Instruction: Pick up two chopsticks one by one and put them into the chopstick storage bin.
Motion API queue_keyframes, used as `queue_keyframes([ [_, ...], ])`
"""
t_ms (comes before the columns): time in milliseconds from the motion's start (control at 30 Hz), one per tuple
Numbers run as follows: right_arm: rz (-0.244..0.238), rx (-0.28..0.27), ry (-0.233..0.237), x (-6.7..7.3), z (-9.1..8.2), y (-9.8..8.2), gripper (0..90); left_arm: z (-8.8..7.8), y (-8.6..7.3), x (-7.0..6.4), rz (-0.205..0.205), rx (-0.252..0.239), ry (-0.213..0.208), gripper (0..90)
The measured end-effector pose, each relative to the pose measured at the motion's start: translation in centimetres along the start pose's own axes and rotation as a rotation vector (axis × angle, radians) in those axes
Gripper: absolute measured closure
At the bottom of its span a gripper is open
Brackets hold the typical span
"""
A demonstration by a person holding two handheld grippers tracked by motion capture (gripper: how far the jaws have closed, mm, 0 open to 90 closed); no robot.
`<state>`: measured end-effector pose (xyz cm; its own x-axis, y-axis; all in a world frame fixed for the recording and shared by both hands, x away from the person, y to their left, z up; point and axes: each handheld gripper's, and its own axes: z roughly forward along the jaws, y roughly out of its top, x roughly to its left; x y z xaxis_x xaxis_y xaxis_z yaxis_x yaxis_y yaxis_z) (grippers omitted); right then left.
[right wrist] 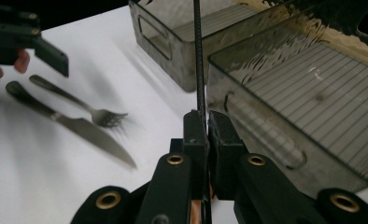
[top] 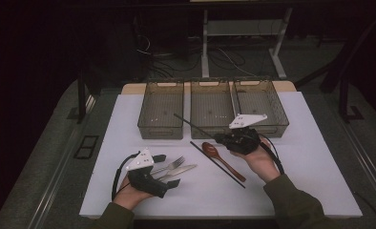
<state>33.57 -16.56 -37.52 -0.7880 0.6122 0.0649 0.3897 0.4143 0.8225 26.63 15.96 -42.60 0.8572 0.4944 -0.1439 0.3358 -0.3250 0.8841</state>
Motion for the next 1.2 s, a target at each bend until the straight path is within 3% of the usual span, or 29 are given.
queue_keyframes([
  [600,0.021,0.043,0.000,-1.1,4.5,5.4,85.5,0.0,0.0,0.0,0.010,0.007,0.012,0.0],
  [1200,0.069,0.113,-0.053,-2.0,10.7,9.8,85.4,-0.2,0.1,0.0,0.011,-0.010,0.011,0.0],
])
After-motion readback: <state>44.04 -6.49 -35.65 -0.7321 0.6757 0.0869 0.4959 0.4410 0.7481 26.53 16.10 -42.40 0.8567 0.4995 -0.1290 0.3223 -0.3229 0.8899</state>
